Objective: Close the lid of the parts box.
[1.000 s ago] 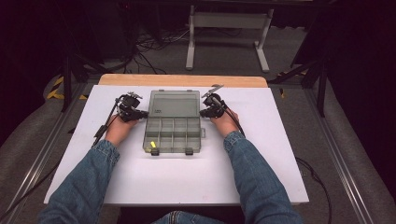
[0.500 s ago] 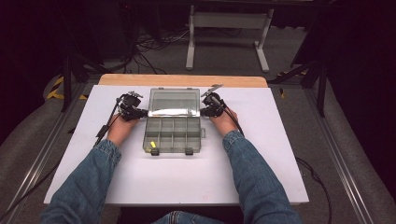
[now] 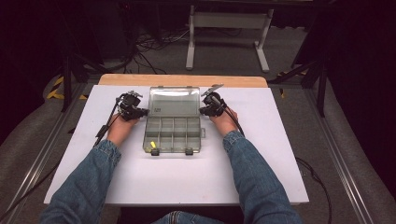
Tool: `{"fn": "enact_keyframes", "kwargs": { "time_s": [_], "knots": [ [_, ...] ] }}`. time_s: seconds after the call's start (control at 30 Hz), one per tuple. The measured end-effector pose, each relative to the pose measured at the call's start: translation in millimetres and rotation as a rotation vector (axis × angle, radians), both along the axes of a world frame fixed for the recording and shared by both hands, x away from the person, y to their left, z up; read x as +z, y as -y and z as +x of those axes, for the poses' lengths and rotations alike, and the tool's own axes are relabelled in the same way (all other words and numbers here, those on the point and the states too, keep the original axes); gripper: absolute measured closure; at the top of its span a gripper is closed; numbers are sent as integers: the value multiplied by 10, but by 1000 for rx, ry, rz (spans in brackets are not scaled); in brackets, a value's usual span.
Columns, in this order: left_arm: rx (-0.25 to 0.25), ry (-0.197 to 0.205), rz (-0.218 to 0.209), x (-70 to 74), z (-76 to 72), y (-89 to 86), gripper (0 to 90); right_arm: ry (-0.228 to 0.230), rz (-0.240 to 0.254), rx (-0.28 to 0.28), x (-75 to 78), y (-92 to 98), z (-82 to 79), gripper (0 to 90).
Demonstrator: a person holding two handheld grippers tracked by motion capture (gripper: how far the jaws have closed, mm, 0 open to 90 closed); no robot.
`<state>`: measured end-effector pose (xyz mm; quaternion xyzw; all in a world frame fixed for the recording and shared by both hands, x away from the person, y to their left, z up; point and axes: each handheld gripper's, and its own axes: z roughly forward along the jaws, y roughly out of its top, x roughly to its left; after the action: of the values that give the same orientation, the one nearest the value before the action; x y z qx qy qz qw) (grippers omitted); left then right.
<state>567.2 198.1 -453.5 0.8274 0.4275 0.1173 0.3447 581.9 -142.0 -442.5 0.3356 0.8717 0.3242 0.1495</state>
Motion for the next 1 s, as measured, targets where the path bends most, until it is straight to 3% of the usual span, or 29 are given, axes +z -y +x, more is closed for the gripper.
{"fn": "enact_keyframes", "kwargs": {
  "time_s": [0.4,1.0],
  "knots": [
    [15,47,-4,65,-21,0,893,38,28,-5,80,38,-14,900],
    [16,77,-23,129,-52,-1,893,89,59,-8,192,58,-54,900]
  ]
}}
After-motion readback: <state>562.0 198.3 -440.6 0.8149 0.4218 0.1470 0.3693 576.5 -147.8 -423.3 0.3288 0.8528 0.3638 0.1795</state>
